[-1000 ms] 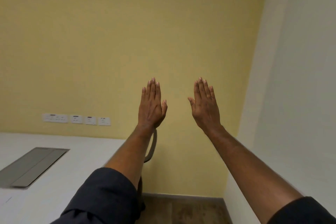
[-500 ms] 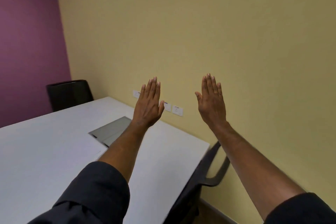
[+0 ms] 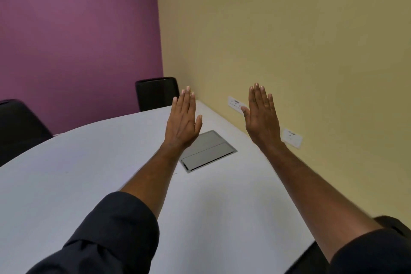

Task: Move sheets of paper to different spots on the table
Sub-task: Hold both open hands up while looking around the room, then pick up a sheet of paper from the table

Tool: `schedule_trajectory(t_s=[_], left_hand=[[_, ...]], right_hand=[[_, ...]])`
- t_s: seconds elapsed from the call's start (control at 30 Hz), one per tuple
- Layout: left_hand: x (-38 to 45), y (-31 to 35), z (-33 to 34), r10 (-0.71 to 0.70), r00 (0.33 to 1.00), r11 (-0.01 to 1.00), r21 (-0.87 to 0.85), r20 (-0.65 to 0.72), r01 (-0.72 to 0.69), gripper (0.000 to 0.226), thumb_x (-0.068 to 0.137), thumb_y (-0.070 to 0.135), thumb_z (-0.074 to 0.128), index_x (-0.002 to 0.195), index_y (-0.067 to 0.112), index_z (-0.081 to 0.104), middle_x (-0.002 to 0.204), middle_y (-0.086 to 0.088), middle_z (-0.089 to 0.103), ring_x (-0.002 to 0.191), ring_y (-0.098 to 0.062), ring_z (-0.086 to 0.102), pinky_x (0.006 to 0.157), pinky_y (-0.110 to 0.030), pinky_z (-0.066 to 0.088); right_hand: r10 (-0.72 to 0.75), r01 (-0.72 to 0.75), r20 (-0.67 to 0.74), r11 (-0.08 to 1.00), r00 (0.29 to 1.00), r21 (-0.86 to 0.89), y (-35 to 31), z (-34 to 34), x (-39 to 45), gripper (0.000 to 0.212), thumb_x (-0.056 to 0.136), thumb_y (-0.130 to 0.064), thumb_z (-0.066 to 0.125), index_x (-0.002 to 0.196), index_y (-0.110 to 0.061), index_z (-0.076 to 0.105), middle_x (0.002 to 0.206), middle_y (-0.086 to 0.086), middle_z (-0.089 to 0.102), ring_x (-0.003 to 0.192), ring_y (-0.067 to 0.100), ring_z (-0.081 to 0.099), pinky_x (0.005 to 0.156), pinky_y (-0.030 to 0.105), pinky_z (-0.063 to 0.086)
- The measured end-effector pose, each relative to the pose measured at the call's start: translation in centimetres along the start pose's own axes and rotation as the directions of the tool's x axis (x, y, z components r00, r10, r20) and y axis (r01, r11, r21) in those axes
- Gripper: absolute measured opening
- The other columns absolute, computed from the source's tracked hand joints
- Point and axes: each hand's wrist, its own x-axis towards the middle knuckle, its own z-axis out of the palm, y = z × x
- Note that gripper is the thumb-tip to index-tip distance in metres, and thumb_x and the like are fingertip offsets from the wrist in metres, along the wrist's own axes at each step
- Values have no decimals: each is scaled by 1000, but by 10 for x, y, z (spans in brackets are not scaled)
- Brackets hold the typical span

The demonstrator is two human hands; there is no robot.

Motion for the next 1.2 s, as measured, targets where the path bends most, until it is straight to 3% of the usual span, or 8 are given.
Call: schedule_trajectory(t_s=[0.2, 0.3, 0.43, 0.7, 0.87, 1.0, 1.2], left_hand=[[-24, -71, 39, -242, 969, 967, 86, 43, 238, 71, 104, 44, 20, 161, 4, 3, 170, -15, -4, 158, -27, -4, 129, -44, 3], [-47, -106, 61, -335, 937, 936, 154, 101, 318, 72, 105, 48, 18, 161, 6, 3, 170, -12, -5, 157, -25, -6, 129, -45, 2], [-72, -139, 84, -413, 896, 899, 229, 163, 373, 72, 103, 52, 15, 162, 13, 2, 170, -10, -6, 157, -27, -7, 127, -45, -5], [-106, -212, 132, -493, 841, 863, 251, 225, 439, 70, 104, 48, 21, 162, 14, 3, 170, -11, -7, 157, -27, -8, 128, -50, 0], [-125, -253, 184, -492, 821, 870, 199, 289, 451, 69, 104, 44, 25, 162, 12, 7, 171, -10, -3, 158, -25, -5, 127, -47, -1], [-147, -292, 236, -551, 741, 834, 222, 383, 506, 70, 104, 48, 23, 162, 11, 7, 170, -12, -1, 158, -29, 0, 126, -46, -3], [-190, -350, 317, -642, 604, 761, 298, 473, 576, 83, 97, 65, -10, 160, 12, -2, 168, -14, -4, 157, -32, -1, 123, -50, -4]], right_hand=[[-121, 108, 73, 980, 990, 168, -9, 108, 39, 64, 107, -39, 24, 156, 1, 26, 165, 19, 22, 155, 31, 19, 126, 49, 13], [-167, 139, 126, 969, 978, 204, -13, 157, 49, 67, 107, -43, 20, 158, 0, 20, 167, 17, 16, 156, 29, 12, 127, 47, 9], [-263, 211, 191, 944, 946, 254, -32, 214, 54, 70, 106, -47, 16, 159, -1, 18, 168, 16, 13, 157, 29, 9, 127, 47, 9], [-333, 223, 304, 912, 892, 346, -78, 309, 61, 71, 105, -51, 11, 160, -7, 14, 169, 11, 9, 157, 25, 7, 128, 44, 7], [-364, 257, 431, 923, 826, 287, -95, 379, 66, 65, 105, -45, 14, 155, -8, 36, 161, 12, 36, 151, 29, 32, 126, 48, 13], [-358, 254, 532, 931, 767, 260, -112, 443, 63, 74, 104, -50, 7, 143, -9, 54, 148, 11, 55, 140, 29, 49, 123, 54, 21], [-372, 243, 594, 926, 714, 288, -139, 550, 42, 56, 101, -41, 30, 136, -11, 62, 146, 14, 56, 138, 30, 51, 122, 50, 22]])
